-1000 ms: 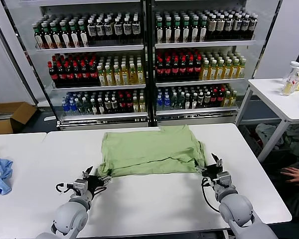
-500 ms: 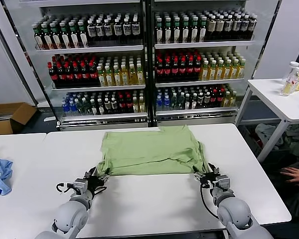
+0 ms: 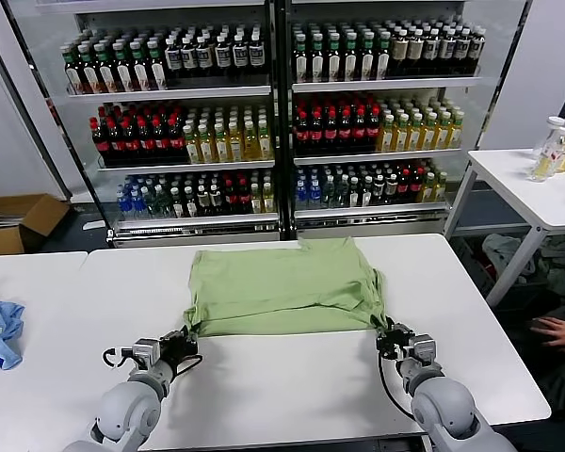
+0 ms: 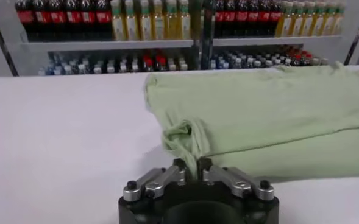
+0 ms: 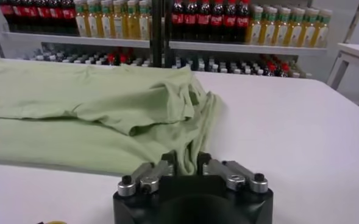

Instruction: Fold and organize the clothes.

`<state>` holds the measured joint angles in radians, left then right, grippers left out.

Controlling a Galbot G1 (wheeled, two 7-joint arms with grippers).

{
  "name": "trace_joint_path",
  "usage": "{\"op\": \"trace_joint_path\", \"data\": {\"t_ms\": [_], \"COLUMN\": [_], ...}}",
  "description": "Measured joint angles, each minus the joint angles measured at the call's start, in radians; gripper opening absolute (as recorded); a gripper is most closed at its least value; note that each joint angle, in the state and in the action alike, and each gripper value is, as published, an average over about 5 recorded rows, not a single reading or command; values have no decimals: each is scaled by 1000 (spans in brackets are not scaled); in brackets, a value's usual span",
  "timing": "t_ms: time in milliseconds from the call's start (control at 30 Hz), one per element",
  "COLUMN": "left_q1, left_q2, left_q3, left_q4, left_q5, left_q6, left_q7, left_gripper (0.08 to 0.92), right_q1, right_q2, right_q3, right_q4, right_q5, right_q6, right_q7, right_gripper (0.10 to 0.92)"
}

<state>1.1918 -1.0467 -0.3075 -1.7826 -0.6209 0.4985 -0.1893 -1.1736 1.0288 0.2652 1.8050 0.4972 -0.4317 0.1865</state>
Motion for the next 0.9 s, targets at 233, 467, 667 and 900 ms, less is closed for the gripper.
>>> {"op": "trace_joint_path", "data": {"t_ms": [233, 467, 667, 900], "left_q1": [65, 184, 320, 470], "left_q2": [-2, -17, -37, -51], "left_q3": [-31, -70, -121, -177], "left_q4": [-66, -174, -285, -398], "left_q5": [-38, -46, -35, 18], "left_q6": [15, 24, 21, 19], "left_q7": [-3, -17, -25, -32], "left_gripper": [101, 101, 101, 101], "right_q1": [-93, -263, -422, -540], "right_q2": [-33, -50, -48, -39], "right_q3": [34, 97, 156, 210], "right_q4": [91, 214, 309, 382], "right_q5": [-11, -61, -122, -174], "right_q6": [4, 26, 41, 37], "right_q7": [4, -1, 0, 2], "right_gripper": [157, 157, 157, 210]}}
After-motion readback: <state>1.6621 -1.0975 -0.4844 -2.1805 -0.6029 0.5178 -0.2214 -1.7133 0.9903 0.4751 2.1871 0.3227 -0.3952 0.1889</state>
